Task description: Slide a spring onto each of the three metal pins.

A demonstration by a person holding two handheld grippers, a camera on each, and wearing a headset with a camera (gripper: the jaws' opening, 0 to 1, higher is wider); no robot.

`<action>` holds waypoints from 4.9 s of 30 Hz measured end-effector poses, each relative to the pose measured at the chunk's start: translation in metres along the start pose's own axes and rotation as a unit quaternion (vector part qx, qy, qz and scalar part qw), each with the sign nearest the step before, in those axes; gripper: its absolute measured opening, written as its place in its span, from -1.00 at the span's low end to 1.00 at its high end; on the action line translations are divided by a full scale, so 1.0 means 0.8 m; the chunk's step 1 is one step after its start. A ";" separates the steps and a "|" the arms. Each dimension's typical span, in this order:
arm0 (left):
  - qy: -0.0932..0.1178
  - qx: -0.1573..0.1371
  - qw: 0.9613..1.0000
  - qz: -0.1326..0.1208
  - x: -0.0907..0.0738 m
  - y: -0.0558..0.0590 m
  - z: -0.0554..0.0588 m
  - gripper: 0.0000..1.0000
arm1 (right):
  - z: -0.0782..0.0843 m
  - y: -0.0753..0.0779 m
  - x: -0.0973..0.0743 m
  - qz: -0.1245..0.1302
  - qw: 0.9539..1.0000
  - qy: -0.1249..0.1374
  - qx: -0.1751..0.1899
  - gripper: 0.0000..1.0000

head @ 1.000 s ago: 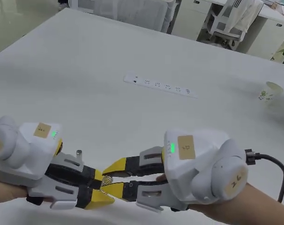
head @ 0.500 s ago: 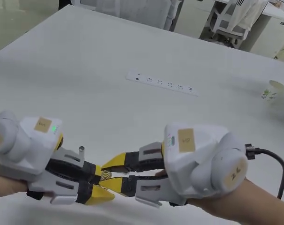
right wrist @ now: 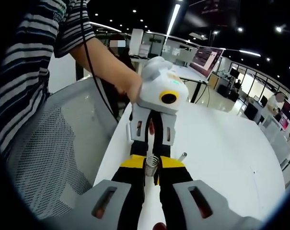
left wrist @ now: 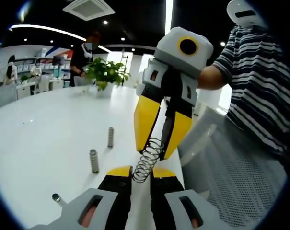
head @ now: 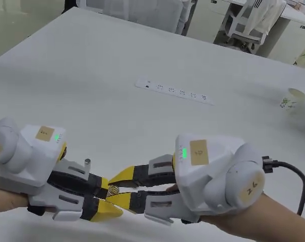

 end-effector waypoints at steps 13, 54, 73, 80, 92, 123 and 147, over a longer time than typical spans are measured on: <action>0.002 -0.016 1.000 -0.005 -0.007 0.000 0.000 -0.67 | 0.002 0.001 0.000 0.003 1.000 -0.007 -0.003 -0.85; 0.008 -0.060 0.997 -0.040 -0.057 0.009 0.017 0.21 | 0.012 0.013 -0.002 0.027 1.000 -0.011 0.001 -0.85; 0.011 -0.070 0.989 -0.133 -0.106 -0.009 0.041 0.93 | 0.028 0.025 0.008 0.022 0.999 -0.040 0.017 -0.85; 0.017 -0.073 0.983 -0.165 -0.123 -0.019 0.046 0.96 | 0.029 0.028 0.011 0.014 0.998 -0.039 0.039 -0.85; 0.020 -0.073 0.979 -0.187 -0.141 -0.025 0.046 0.96 | 0.021 0.038 0.025 0.005 0.998 -0.041 0.052 -0.85; 0.018 -0.077 0.976 -0.203 -0.153 -0.028 0.051 0.96 | -0.031 0.105 0.069 0.039 0.996 0.016 0.075 -0.85; 0.017 -0.082 0.975 -0.205 -0.155 -0.024 0.056 0.95 | -0.009 0.106 0.096 0.037 0.996 -0.022 0.078 -0.85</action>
Point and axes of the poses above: the centre of the closed fingertips' face, and the gripper's own axes: x roughly forward along the fingers, y roughly to its right, z roughly out of its underside, the point moved 3 cm from there along -x, roughly backward along the fingers, and after that the axes turned 10 degrees about x, right-handed, at the moved point
